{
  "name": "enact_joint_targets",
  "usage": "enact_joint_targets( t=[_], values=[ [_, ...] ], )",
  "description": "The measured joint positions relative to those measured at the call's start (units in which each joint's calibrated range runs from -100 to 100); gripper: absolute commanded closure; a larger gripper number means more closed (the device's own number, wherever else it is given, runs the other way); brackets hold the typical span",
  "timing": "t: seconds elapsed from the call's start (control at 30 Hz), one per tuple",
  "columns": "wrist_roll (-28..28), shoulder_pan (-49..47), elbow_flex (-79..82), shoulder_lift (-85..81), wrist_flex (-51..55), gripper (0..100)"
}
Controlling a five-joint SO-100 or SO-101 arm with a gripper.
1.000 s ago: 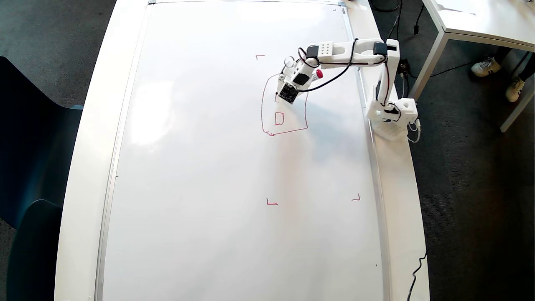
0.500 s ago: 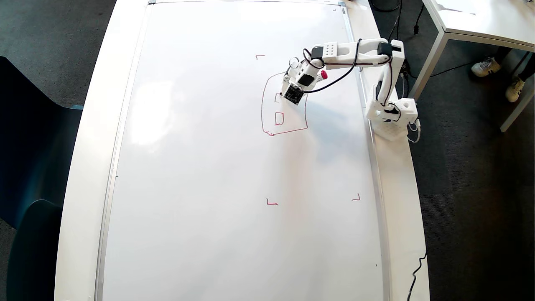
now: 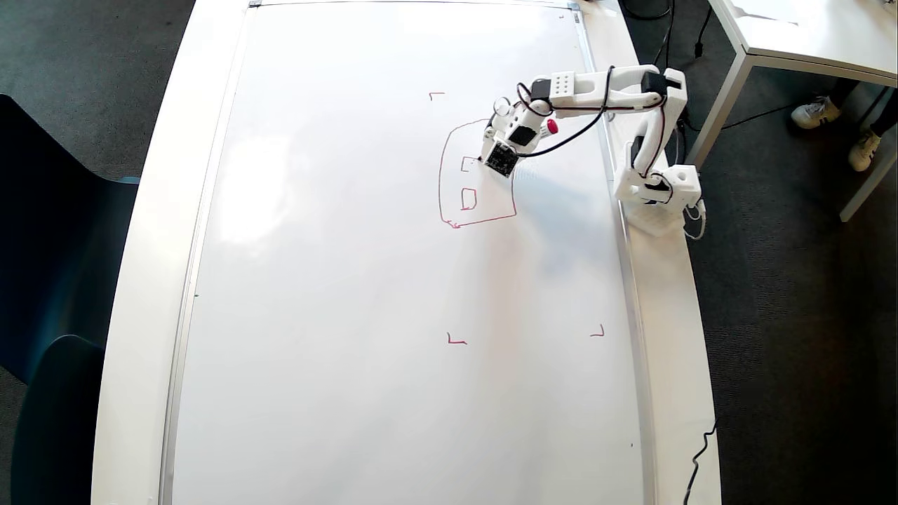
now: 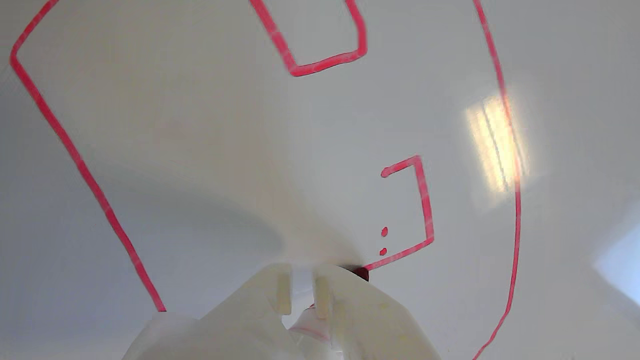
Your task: Draw on a whiteboard a robot head using a pen attached to the gripper
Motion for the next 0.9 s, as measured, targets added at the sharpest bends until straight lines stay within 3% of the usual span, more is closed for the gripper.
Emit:
enact_joint_targets(
  t=[0.9],
  values=[
    [-0.74,-5.43,-2.01,1.02,0.59,99]
  ],
)
